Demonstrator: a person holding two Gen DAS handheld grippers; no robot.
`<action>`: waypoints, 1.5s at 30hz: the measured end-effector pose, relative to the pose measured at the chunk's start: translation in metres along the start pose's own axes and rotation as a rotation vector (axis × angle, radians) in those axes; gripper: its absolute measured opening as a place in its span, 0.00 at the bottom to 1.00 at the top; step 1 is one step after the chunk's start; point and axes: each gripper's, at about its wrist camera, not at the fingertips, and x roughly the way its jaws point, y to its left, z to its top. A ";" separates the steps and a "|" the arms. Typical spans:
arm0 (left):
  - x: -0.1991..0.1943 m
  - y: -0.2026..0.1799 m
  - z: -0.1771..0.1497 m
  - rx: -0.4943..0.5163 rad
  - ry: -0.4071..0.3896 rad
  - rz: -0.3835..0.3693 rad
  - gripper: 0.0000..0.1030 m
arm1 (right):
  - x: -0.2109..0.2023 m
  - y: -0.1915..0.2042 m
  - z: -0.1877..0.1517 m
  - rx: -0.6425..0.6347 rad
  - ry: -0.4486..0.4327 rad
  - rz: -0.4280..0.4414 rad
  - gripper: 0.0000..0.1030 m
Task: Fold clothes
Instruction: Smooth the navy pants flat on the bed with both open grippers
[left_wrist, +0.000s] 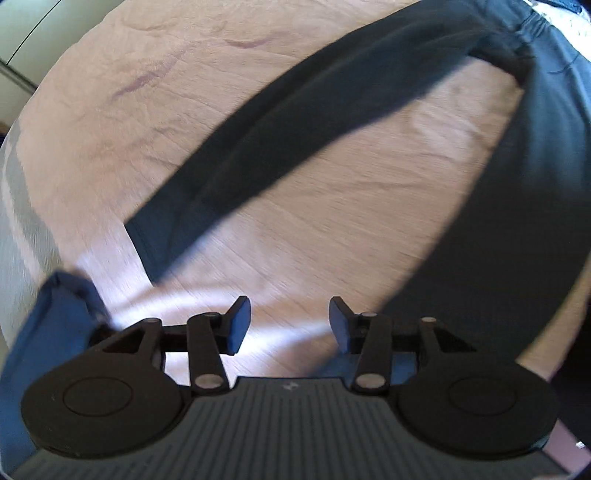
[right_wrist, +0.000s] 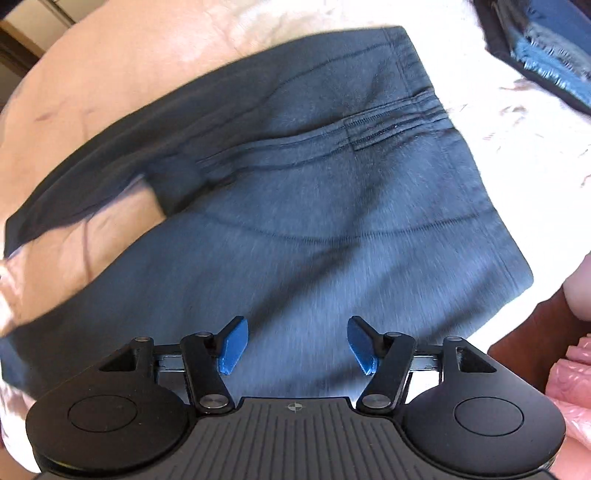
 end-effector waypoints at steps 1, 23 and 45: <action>-0.008 -0.010 -0.005 -0.013 0.001 0.001 0.42 | -0.007 0.002 -0.006 -0.013 -0.010 -0.001 0.67; -0.086 -0.126 -0.054 0.132 -0.124 -0.024 0.49 | -0.099 0.050 -0.129 -0.305 -0.103 -0.197 0.70; -0.103 -0.066 -0.172 0.027 -0.152 -0.027 0.51 | -0.087 0.183 -0.201 -0.396 -0.113 -0.180 0.70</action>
